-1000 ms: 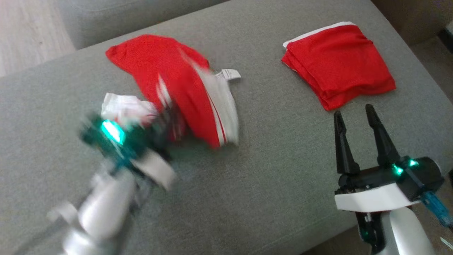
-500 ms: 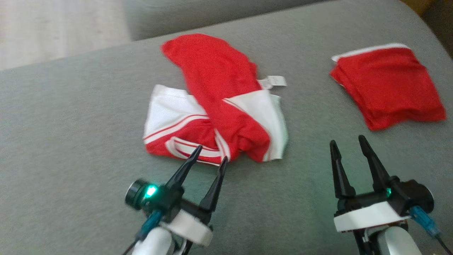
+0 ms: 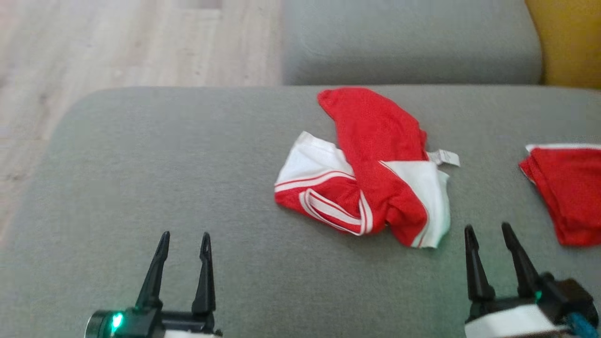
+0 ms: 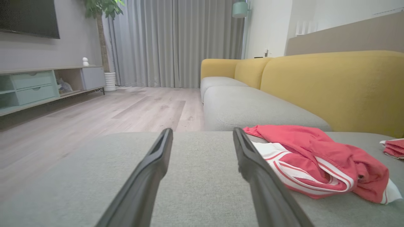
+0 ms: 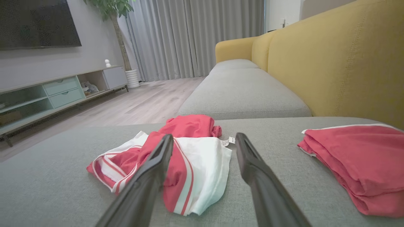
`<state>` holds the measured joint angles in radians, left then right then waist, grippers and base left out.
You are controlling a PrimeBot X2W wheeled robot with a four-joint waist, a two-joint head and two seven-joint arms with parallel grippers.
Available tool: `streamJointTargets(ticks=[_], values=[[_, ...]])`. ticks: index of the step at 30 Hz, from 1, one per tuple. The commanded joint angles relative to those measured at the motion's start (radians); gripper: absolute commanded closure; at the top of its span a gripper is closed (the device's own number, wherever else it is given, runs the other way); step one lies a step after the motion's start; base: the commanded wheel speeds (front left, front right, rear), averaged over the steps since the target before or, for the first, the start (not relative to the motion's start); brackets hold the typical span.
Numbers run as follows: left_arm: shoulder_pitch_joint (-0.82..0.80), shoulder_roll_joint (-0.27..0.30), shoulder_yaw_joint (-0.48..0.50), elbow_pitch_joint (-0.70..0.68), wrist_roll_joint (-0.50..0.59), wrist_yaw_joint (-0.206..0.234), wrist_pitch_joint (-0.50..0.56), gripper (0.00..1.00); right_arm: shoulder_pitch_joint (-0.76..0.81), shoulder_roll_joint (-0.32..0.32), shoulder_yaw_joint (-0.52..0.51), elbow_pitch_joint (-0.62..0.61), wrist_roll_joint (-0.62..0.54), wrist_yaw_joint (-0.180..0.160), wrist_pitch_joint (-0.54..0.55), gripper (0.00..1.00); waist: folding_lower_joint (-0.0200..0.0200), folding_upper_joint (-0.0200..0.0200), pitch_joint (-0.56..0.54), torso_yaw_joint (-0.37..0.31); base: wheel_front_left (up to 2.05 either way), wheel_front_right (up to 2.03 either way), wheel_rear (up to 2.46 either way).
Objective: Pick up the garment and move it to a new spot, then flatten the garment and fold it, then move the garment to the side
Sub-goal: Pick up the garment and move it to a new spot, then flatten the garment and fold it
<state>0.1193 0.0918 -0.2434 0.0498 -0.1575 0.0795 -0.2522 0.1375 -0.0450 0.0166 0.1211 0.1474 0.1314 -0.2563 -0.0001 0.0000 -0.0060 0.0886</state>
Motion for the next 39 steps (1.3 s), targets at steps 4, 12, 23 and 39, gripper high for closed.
streamJointTargets(ticks=[4,12,23,39], values=[[0.015,-0.010,0.053,-0.064,0.044,-0.034,-0.009,0.00,0.040,-0.005,0.006,-0.069,-0.042,-0.001,-0.006,0.00,0.0001,0.0000,-0.047,0.058,0.00,0.00,0.00],[0.030,-0.018,0.076,-0.104,0.082,-0.071,-0.009,0.00,0.096,-0.005,-0.026,-0.112,-0.044,-0.001,-0.006,0.00,0.0001,0.0000,-0.044,0.055,0.00,0.00,0.00],[0.028,-0.029,0.094,-0.087,0.102,-0.084,-0.009,0.00,0.096,-0.005,0.008,-0.109,-0.035,-0.001,-0.006,0.00,0.0001,0.0000,-0.037,0.036,0.00,0.00,0.00],[0.028,-0.035,0.107,-0.081,0.116,-0.090,-0.009,0.00,0.070,-0.005,0.018,-0.103,-0.041,-0.001,-0.006,0.00,0.0001,0.0000,-0.040,0.002,0.00,0.00,0.00]])
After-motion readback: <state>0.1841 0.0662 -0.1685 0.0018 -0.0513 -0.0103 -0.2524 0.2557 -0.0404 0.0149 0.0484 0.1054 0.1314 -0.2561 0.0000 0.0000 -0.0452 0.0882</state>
